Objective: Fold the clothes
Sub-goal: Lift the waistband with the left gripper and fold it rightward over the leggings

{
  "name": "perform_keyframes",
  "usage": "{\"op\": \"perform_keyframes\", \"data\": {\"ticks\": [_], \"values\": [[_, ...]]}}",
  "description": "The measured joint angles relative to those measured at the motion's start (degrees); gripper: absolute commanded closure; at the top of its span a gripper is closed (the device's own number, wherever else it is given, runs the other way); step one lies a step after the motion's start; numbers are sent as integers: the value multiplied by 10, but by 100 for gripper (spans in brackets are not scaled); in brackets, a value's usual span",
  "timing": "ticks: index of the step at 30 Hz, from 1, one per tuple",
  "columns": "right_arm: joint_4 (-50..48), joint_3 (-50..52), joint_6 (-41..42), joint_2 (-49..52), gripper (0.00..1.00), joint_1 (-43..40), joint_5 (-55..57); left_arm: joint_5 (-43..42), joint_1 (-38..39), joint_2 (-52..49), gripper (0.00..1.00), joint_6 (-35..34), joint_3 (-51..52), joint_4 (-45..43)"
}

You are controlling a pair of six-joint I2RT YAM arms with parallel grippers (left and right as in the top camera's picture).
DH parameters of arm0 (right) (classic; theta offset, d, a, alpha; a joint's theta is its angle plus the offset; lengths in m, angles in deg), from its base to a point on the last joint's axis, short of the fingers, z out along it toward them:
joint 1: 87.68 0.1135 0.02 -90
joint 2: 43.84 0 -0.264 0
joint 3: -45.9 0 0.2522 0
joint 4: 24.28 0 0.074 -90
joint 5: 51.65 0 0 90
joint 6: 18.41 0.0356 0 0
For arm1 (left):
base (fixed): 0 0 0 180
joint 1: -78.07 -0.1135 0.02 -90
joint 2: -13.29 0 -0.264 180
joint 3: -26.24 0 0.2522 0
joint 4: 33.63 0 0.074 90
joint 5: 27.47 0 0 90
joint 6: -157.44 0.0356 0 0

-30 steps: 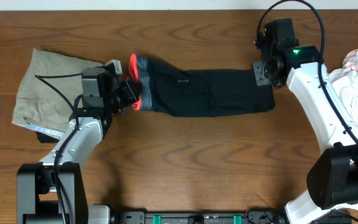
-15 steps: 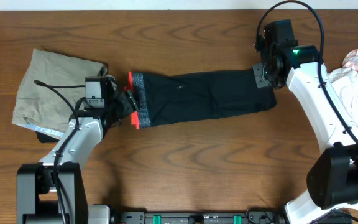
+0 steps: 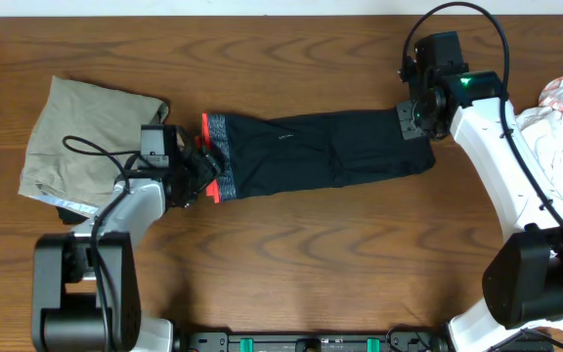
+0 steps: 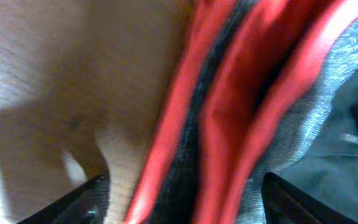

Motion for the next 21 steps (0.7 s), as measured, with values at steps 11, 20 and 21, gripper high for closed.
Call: {"op": "perform_keyframes", "data": {"ticks": [11,20,21], "values": [[3,0,7,0,72,0,-7,-146,-4,-64,40,-30,-22,-55],[7,0,10,0,72,0,-11,-168,-3,-79,61,-33,-13,-79],[7,0,10,0,72,0,-11,-169,-3,-80,63,-34,-12,-84]]}}
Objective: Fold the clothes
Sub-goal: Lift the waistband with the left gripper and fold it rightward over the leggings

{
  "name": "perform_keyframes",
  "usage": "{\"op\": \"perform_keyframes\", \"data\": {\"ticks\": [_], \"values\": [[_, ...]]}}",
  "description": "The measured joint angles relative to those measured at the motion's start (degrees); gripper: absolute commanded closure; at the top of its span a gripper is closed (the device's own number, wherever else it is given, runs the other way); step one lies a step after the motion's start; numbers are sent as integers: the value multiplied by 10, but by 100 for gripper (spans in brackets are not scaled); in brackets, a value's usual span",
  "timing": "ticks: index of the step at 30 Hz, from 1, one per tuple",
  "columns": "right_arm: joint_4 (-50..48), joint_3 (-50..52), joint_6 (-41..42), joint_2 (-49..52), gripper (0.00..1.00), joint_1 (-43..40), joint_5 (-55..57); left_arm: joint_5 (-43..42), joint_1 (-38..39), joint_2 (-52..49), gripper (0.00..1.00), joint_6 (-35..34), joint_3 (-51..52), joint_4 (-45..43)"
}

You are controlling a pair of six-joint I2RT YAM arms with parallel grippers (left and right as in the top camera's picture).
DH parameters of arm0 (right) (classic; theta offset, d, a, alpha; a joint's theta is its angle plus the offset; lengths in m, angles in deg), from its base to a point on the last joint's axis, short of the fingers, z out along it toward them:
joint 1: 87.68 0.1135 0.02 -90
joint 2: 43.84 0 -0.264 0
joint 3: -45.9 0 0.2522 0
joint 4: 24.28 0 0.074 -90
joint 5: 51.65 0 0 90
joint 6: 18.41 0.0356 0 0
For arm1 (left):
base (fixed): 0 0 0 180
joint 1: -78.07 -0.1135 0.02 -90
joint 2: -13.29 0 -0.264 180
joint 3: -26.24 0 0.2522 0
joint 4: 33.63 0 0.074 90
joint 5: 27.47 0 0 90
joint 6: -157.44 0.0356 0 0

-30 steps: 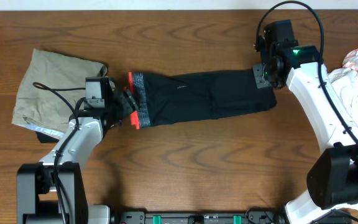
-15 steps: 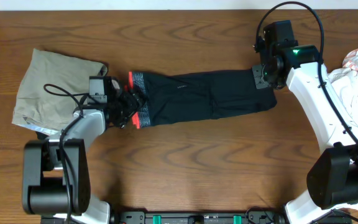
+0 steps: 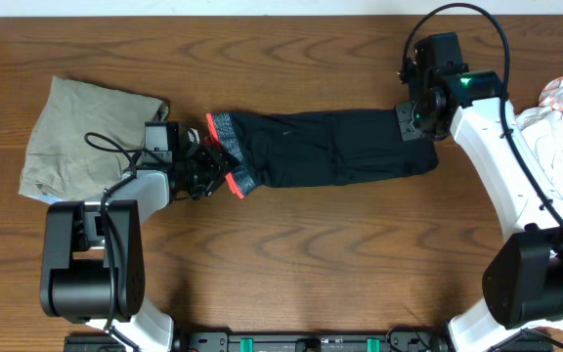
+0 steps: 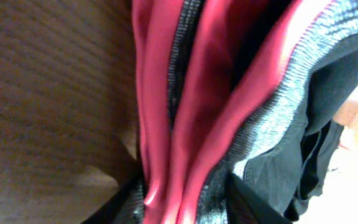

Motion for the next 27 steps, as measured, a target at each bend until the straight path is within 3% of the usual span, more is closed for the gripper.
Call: {"op": "perform_keyframes", "data": {"ticks": [3,8,11,15,21,27], "values": [[1,0,0,0,71,0,0,1,0,-2,71,-2,3,-12],[2,0,0,0,71,0,0,4,0,-10,73,17,5,-37],[4,0,0,0,71,0,0,5,0,-10,74,66,8,-48],[4,0,1,0,71,0,0,5,0,-10,94,147,8,-48],[6,0,4,0,71,0,0,-3,0,-10,94,251,9,-56],[11,0,4,0,71,0,0,-26,0,-5,94,289,9,-60]]}}
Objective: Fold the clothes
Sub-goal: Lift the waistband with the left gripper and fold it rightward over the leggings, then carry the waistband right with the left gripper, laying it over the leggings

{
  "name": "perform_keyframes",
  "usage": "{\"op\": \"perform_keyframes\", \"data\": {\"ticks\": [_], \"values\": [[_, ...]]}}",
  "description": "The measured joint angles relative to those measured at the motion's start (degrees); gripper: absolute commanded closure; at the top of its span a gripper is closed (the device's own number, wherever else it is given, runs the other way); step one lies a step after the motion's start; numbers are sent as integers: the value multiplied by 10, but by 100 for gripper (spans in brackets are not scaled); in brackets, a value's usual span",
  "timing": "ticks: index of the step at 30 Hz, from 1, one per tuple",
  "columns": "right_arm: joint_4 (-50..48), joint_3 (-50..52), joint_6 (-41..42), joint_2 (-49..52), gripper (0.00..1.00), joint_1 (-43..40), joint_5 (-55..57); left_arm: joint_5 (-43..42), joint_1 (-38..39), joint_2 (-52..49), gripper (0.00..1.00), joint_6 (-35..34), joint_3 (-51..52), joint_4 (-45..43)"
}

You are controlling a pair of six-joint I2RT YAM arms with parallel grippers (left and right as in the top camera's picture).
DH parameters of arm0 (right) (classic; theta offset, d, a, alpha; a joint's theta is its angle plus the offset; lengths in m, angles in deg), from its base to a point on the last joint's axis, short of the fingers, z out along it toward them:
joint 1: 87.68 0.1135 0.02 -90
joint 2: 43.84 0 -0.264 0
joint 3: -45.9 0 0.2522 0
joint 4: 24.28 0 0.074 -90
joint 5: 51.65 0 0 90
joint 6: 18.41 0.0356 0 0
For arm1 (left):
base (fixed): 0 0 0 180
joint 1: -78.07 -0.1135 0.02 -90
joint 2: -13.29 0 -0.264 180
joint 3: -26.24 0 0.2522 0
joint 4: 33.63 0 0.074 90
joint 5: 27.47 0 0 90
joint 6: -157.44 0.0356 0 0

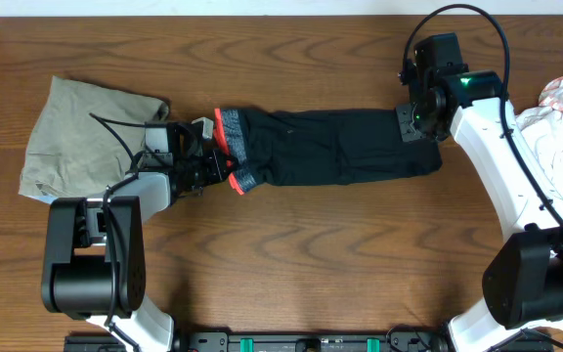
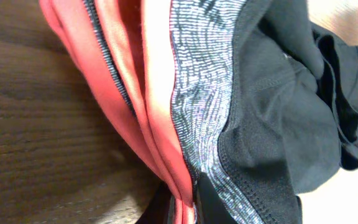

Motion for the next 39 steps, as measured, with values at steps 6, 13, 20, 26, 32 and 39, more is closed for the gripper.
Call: {"op": "perform_keyframes", "data": {"ticks": [6,13,20,26,32,39], "values": [[1,0,0,0,71,0,0,-11,0,60,94,5,2,16],[2,0,0,0,70,0,0,-16,1,133,94,6,2,33],[12,0,0,0,70,0,0,-2,-3,135,94,7,2,80],[18,0,0,0,69,0,0,11,-66,136,94,7,2,136],[18,0,4,0,69,-5,1,19,-158,174,94,22,3,178],[26,0,13,0,69,-23,3,10,-170,236,94,33,3,182]]}}
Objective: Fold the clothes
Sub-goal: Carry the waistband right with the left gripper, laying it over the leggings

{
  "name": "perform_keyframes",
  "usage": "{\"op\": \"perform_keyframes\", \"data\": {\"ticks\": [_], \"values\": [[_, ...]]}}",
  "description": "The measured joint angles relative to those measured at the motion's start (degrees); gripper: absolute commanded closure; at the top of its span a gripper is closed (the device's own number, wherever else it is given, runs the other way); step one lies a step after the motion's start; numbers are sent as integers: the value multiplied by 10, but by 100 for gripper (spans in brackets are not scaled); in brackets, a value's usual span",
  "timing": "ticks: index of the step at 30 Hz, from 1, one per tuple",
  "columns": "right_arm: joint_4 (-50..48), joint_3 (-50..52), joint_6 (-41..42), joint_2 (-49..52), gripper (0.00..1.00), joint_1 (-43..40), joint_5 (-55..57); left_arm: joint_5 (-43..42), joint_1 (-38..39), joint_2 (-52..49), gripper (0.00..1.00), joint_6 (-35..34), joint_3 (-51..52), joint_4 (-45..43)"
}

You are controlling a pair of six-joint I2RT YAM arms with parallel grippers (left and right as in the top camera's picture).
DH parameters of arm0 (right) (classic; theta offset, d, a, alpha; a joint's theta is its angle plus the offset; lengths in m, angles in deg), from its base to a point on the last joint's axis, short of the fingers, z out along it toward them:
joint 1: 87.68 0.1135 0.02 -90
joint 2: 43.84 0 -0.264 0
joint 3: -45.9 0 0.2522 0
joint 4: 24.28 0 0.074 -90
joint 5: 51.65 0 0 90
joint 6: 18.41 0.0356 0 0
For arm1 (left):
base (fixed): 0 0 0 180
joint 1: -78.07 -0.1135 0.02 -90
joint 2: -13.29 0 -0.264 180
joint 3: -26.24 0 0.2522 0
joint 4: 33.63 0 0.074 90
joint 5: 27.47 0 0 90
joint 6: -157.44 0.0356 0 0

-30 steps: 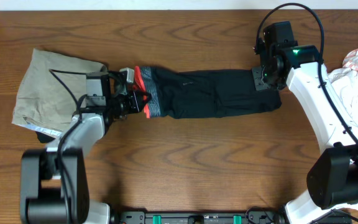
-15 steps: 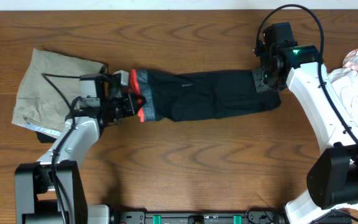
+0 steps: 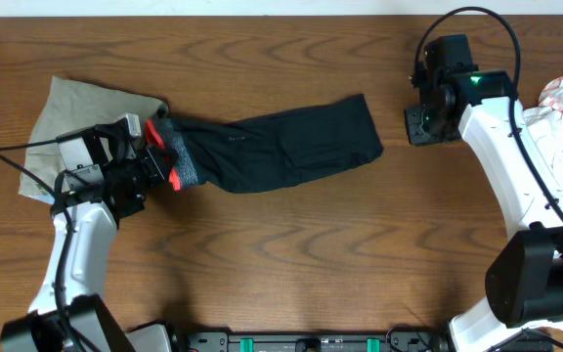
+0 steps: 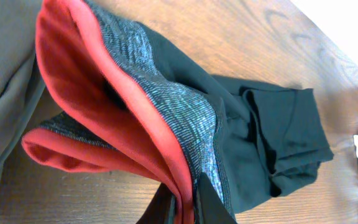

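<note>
Black pants (image 3: 281, 152) lie stretched across the table's middle, slanting up to the right. Their grey waistband with red lining (image 4: 135, 124) hangs open in the left wrist view. My left gripper (image 3: 154, 161) is shut on that waistband, its fingertips (image 4: 188, 208) pinching the red and grey edge just above the wood. The folded leg end (image 4: 284, 137) rests on the table. My right gripper (image 3: 423, 127) hangs to the right of the leg end, apart from the cloth and holding nothing; it looks open.
A khaki garment (image 3: 76, 122) lies flat at the far left, right beside the waistband, and it also fills the left edge of the left wrist view (image 4: 5, 93). A heap of white and pink clothes sits at the right edge.
The pants have shifted left; the leg end is now clear of my right gripper, which has let go. My left gripper holds the waistband further left, by the khaki garment.
At first the pants lay stretched between both grippers, left at the waistband, right on the leg end. The left gripper then shut on the waistband and held it raised. Now the right has let go and the pants sit further left.
</note>
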Motion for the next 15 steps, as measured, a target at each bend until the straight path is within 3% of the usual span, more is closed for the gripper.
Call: {"op": "perform_keyframes", "data": {"ticks": [8,15], "values": [[5,0,23,0,69,-1,2,-11,23,32,94,7,-15,45],[0,0,85,0,66,-24,-1,53,129,32,94,35,-103,121]]}}
